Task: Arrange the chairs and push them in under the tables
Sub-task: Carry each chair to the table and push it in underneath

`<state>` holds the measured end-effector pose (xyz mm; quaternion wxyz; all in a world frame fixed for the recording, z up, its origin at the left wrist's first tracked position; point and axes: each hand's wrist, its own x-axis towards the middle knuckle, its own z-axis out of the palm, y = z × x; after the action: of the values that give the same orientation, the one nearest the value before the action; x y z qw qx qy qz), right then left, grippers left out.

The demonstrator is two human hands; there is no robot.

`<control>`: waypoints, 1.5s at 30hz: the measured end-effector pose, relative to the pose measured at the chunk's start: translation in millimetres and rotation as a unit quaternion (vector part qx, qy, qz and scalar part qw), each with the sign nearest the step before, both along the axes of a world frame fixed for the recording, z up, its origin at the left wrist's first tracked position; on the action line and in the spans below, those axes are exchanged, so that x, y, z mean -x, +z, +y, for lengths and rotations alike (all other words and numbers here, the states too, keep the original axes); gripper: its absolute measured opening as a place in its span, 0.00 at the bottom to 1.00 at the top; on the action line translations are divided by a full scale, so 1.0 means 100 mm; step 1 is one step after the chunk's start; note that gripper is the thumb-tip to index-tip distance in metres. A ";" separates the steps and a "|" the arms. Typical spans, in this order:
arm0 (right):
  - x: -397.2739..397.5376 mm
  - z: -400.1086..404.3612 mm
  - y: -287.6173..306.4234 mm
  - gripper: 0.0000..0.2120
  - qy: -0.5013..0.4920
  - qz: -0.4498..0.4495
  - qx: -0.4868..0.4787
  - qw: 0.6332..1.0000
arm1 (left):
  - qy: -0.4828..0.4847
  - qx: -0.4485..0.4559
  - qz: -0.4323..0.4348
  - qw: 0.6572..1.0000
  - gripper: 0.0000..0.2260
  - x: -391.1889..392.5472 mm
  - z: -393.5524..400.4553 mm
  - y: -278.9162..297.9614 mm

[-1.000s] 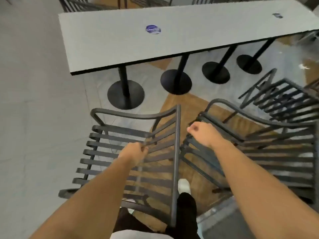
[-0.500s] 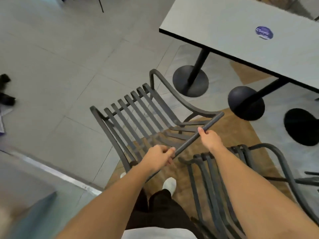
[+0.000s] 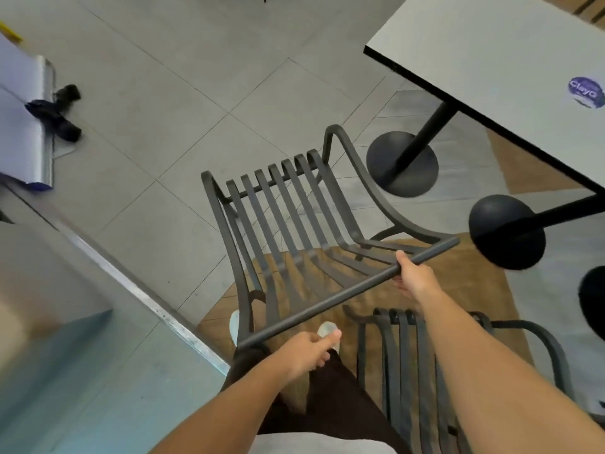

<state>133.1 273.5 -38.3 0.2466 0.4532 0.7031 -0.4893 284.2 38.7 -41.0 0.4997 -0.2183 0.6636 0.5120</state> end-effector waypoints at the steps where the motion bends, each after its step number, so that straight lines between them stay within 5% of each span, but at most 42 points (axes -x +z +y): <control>1: 0.03 0.03 -0.01 0.25 -0.017 0.002 0.020 1.000 | 0.053 -0.007 -0.017 0.998 0.34 -0.05 0.02 0.02; 5: 0.19 0.14 -0.05 0.27 -0.091 -0.004 0.088 0.992 | 0.356 -0.057 -0.089 0.929 0.43 -0.22 0.15 0.02; 10: 0.38 0.16 0.00 0.22 -0.216 0.016 0.160 0.963 | 0.742 -0.136 -0.055 0.654 0.44 -0.06 0.22 -0.03; 12: 0.40 0.14 0.00 0.21 -0.237 0.020 0.157 0.959 | 0.818 -0.136 -0.046 0.557 0.41 0.07 0.17 -0.07; 14: 0.41 0.12 -0.03 0.18 -0.245 0.016 0.142 0.959 | 0.856 -0.126 -0.062 0.497 0.36 0.18 0.16 -0.11; 19: 0.43 0.12 -0.07 0.11 -0.246 0.003 0.125 0.961 | 0.900 -0.082 -0.113 0.412 0.25 0.36 0.18 -0.14; 23: 0.40 0.06 -0.08 0.08 -0.248 0.000 0.113 0.962 | 0.891 -0.073 -0.114 0.434 0.22 0.37 0.05 -0.18; 32: 0.19 -0.37 -0.13 0.08 -0.320 -0.004 0.116 0.940 | 0.822 -0.070 -0.098 0.557 0.19 0.60 -0.73 -0.36; 45: -0.19 -1.15 -0.15 0.19 -0.521 0.009 0.106 0.847 | 0.679 -0.050 -0.111 0.724 0.08 1.37 -1.74 -0.36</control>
<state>151.6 158.5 -53.2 -0.0046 0.7194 0.3094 -0.6218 147.1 -135.4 -77.2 0.0992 -0.6402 0.2512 0.7192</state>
